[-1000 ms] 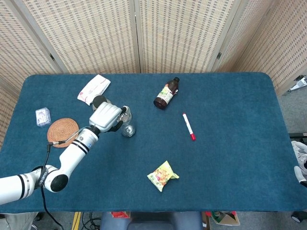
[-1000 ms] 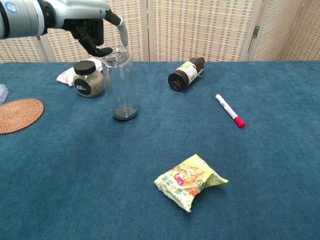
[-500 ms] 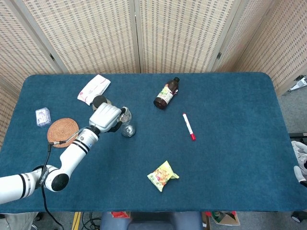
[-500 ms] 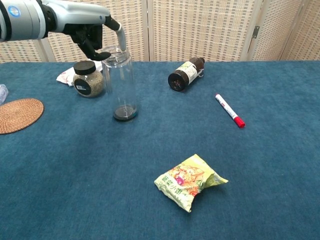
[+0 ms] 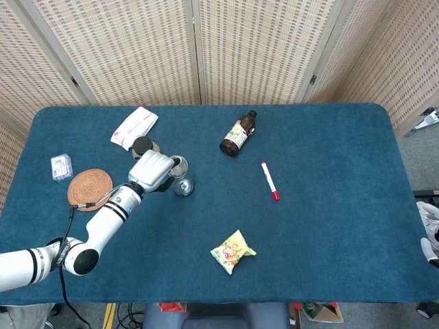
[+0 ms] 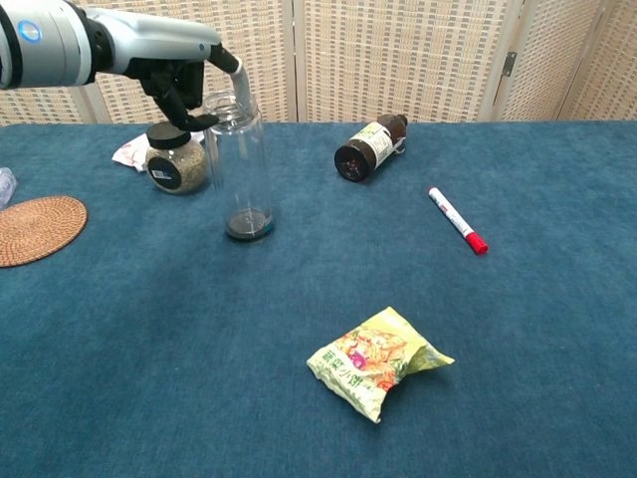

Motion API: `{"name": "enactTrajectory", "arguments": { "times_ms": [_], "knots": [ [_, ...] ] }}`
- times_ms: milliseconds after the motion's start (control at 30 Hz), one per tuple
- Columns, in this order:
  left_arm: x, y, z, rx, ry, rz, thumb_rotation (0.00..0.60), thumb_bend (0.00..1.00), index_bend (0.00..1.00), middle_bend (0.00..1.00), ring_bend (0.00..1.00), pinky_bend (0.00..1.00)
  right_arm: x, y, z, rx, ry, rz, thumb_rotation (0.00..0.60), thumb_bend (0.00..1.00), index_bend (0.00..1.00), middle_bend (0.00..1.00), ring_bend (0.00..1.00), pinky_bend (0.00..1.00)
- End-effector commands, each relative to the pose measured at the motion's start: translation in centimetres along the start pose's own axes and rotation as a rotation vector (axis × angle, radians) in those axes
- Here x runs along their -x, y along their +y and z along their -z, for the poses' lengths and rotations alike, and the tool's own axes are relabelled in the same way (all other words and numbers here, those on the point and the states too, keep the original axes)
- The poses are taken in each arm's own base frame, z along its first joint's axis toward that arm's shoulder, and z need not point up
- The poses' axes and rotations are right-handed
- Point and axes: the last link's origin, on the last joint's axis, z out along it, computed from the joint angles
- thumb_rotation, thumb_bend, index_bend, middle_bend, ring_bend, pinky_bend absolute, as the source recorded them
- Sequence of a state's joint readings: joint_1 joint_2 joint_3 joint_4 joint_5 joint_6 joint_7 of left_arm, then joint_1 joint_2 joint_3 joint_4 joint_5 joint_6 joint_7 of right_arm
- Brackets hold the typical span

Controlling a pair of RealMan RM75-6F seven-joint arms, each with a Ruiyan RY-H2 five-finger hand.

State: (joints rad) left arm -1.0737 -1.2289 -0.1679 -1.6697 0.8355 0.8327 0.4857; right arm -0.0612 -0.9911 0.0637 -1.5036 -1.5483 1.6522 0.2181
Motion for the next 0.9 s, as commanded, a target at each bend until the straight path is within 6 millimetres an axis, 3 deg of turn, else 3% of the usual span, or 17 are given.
{"name": "enactTrajectory", "arguments": {
  "times_ms": [33,900],
  "knots": [
    [0.05,0.08,0.0,0.002,-0.002,-0.001,0.6,0.48,0.33,1.0,1.0,1.0,0.03,-0.01,-0.01,0.0,0.0,-0.001,0.6,0.37,0.24,0.34,0.13,0.21],
    [-0.05,0.04,-0.1,-0.007,-0.002,-0.017,0.6,0.48,0.33,1.0,1.0,1.0,-0.01,0.13,0.11,0.004,0.0,-0.002,0.6,0.37,0.24,0.34,0.13,0.21]
  ]
}}
